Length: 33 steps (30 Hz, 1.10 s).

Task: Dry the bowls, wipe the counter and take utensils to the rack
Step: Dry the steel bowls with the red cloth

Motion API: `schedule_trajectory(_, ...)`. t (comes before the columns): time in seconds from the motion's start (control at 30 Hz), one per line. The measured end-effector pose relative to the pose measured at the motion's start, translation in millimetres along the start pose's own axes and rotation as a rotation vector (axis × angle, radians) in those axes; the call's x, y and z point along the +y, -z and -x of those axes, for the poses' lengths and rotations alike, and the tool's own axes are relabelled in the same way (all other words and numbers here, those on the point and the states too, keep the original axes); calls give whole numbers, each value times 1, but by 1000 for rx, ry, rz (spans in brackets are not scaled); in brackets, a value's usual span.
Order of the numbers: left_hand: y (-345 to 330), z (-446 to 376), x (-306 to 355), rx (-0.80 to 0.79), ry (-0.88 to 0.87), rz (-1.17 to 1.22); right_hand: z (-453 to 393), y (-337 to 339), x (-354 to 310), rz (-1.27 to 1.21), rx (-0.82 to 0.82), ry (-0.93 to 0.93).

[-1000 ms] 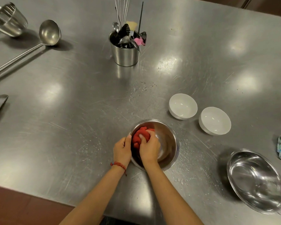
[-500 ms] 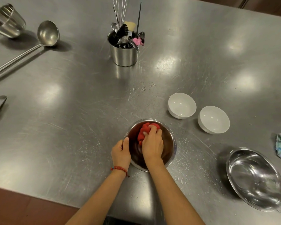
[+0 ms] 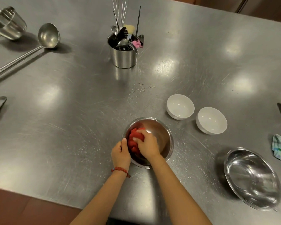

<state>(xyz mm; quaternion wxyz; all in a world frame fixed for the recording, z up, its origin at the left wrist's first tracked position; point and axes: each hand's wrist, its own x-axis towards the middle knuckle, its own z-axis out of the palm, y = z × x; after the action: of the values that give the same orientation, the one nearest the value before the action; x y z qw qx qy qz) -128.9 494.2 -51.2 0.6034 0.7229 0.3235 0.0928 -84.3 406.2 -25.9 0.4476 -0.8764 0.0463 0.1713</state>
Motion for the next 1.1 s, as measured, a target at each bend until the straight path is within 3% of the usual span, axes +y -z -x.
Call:
schedule_trajectory(0.1, 0, -1, -2, -7, 11, 16, 5, 3, 9, -70, -69, 77)
schedule_trajectory(0.23, -5, 1, -2, -18, 15, 49, 4, 4, 1, -228, 220, 180)
schedule_trajectory(0.37, -3, 1, -2, -35, 6, 24, -8, 5, -14, -59, 96, 233)
schedule_trajectory(0.73, 2, 5, -2, -24, 7, -7, -20, 47, -11, 367, 275, 42)
schedule_trajectory(1.1, -5, 15, -5, 65, 39, 29, 28, 98, 34, 234, 242, -23)
